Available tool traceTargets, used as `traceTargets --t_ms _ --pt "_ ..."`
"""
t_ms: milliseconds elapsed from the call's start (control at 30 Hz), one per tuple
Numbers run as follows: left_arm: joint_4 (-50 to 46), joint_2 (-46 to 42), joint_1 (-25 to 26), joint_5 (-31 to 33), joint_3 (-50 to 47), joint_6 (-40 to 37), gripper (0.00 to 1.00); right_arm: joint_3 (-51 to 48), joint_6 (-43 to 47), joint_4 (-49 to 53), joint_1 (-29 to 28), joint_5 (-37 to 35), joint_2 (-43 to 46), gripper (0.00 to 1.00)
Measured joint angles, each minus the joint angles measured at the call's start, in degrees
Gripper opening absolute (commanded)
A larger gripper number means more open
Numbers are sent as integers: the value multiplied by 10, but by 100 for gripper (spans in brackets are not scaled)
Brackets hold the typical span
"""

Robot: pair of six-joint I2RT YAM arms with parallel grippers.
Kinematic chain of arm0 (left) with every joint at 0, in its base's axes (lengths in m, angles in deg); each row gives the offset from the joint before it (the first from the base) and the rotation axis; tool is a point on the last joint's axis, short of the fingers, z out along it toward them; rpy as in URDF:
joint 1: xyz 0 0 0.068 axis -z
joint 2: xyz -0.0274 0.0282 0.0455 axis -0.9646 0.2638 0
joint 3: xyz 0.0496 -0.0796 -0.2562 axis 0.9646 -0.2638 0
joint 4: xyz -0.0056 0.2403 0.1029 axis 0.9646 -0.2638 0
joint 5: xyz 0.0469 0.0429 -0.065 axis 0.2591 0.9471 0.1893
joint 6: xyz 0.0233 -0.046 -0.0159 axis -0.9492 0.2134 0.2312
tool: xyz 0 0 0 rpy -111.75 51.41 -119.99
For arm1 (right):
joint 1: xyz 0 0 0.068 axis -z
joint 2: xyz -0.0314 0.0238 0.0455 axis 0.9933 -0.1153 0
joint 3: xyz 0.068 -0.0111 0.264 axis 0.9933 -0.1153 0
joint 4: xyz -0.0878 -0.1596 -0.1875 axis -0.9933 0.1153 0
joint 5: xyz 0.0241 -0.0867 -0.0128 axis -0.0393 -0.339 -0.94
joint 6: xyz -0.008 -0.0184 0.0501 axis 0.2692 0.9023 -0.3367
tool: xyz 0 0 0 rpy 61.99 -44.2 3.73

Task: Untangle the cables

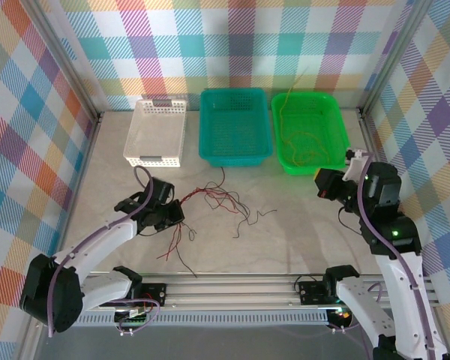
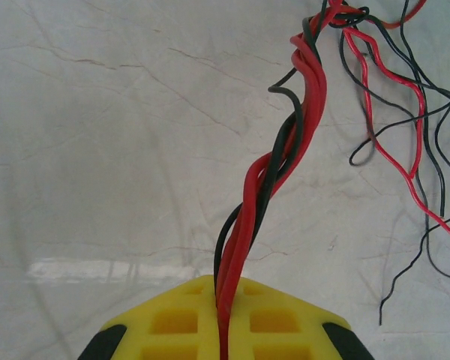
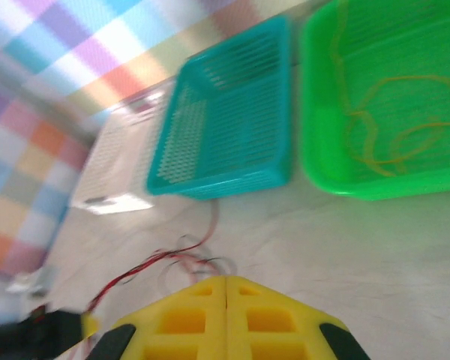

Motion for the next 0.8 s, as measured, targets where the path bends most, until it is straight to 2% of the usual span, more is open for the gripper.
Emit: traceTargets --t_ms 67,133,200,267,433,567,800 --pt "17 10 0 -13 0 2 10 -13 -4 -33 -2 71 -21 30" --pt "30 15 1 -24 0 6 21 -49 -16 -76 -14 123 -36 39" --pt "46 15 8 -35 0 10 31 -95 -26 -117 -44 147 -44 47" --pt "63 15 18 -44 1 16 36 -144 -36 -156 -94 156 -51 51" --pt "89 30 69 -59 29 24 50 -189 -40 -260 -222 158 -110 54" --pt "97 41 88 -63 48 23 61 -198 -44 -356 -271 156 -186 54" --pt "85 19 88 -46 48 21 62 -209 -54 -476 -333 132 -325 53"
